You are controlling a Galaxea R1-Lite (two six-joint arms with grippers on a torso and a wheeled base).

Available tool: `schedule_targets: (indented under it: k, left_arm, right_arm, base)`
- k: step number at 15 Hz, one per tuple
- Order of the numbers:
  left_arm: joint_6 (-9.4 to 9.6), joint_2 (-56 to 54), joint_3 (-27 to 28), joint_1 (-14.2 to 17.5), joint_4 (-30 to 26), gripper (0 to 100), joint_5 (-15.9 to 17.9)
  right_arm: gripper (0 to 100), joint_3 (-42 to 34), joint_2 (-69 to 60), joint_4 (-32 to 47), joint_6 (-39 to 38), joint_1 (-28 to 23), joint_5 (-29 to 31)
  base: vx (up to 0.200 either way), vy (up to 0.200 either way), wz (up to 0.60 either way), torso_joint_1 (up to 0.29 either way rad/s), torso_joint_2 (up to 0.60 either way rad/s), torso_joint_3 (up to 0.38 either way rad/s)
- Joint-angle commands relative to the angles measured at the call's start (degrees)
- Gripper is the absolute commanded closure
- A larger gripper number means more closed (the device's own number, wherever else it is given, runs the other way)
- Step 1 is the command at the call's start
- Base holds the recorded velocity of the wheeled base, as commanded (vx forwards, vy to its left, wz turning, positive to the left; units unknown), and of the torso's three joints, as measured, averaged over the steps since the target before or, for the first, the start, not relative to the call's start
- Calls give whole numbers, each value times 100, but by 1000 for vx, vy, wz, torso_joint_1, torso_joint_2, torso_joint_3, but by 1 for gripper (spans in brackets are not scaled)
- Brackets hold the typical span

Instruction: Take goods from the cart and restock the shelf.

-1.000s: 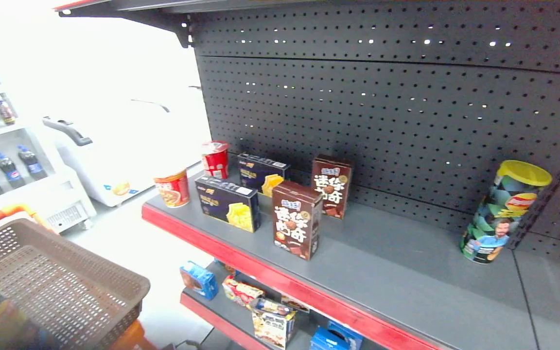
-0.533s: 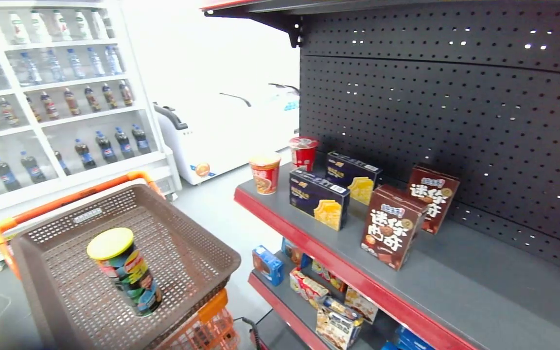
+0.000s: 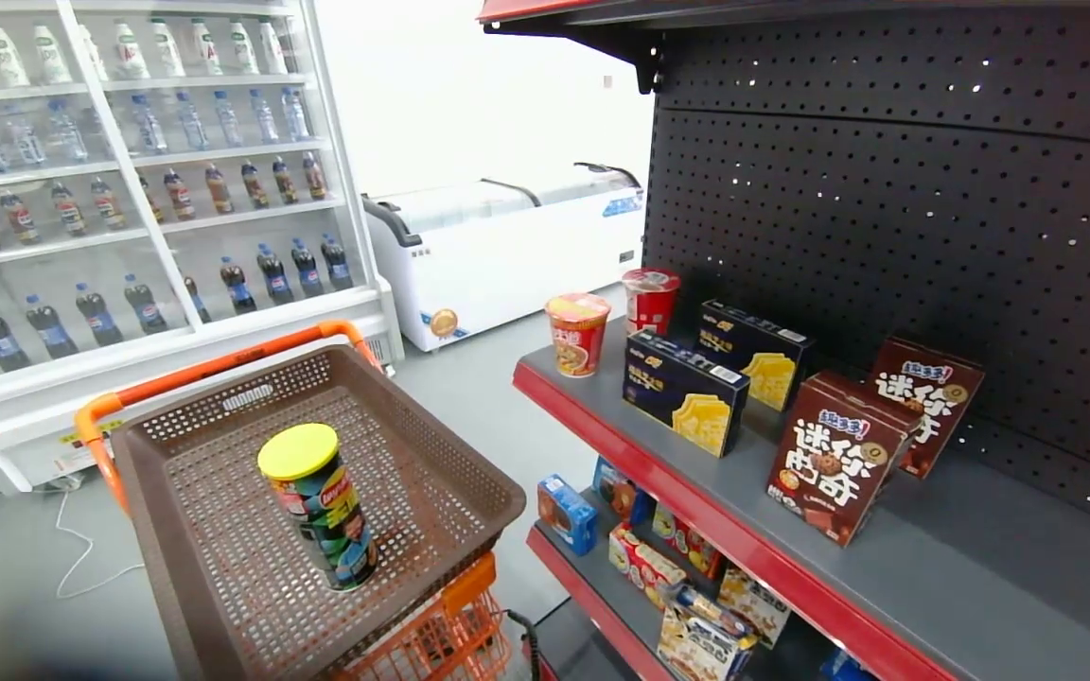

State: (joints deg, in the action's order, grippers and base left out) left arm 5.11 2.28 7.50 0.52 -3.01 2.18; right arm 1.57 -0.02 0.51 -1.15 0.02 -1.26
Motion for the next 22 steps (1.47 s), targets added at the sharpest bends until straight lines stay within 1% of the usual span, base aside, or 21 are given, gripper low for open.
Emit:
schedule_targets:
  k: [1,2,3,4,5,6,7,8,9,10,12,13,15,16,18,19,20,21,22]
  left_arm:
    - [52,2338,1606,35,-253,0,-368]
    - [61,2734,1896,53,-288,0,-332]
    - [61,2936,2063,35,-358,0,-332]
    - [78,3358,2274,53,-569,0,-350]
    - [43,3894,2467,-395,-789,0,-403]
    - [-36,4290,2449,-483,-762,0,-332]
    - [-150,4536,2423,-483,-701,0,-280]
    - [-265,4914,2309,-483,-507,0,-262]
    - [-432,5371,2045,-474,108,0,-253]
    - [-537,5713,1720,-483,793,0,-245]
    - [-476,6540,674,-466,2762,0,-253]
    - [-484,6830,164,-474,3667,0,-236]
    - [-520,7621,-600,-474,5047,0,-227]
    - [-572,7955,-706,-457,5425,0,-227]
    - [-599,8438,-715,-422,5829,0,-227]
    - [-581,8974,-653,-255,6199,0,-218]
    - [-581,9370,-512,-79,6506,0,-218]
    - [-572,9660,-337,-17,6638,0,-209]
    - [-564,9959,-108,79,6647,0,-174]
  right_arm:
    - [0,1,2,2,0,-2,-6]
    - [0,1,2,2,0,6,-6]
    - [0,1,2,2,0,-2,-6]
    - [0,1,2,2,0,6,-6]
    - [0,1,2,2,0,-2,-6]
    - [0,1,2,2,0,6,-6]
    - [0,1,2,2,0,6,3]
    - [0,1,2,2,0,-2,3]
    - [0,1,2,2,0,-2,-6]
    - [0,1,2,2,0,-2,3]
    - [0,1,2,2,0,-2,3]
    - [0,1,2,2,0,6,3]
    - [0,1,2,2,0,6,3]
    - [0,1,2,2,0,-2,3]
    - [0,1,2,2,0,6,-6]
    - [0,1,2,2,0,-2,-6]
    - [0,1,2,2,0,6,3]
    - [0,1,2,2,0,-2,-6]
    - [0,1,2,2,0,6,3]
  base:
    - [0,0,0,0,0,0]
    - [0,0,0,0,0,0]
    - [0,0,0,0,0,0]
    - [0,0,0,0,0,0]
    - [0,0,0,0,0,0]
    - [0,0,0,0,0,0]
    - [0,0,0,0,0,0]
    - [0,0,0,0,0,0]
    - [0,0,0,0,0,0]
    - [0,0,0,0,0,0]
    - [0,0,0,0,0,0]
    - [0,0,0,0,0,0]
    - [0,0,0,0,0,0]
    - [0,0,0,0,0,0]
    - [0,0,0,0,0,0]
    - [0,0,0,0,0,0]
    - [0,0,0,0,0,0]
    - [0,0,0,0,0,0]
    - [0,0,0,0,0,0]
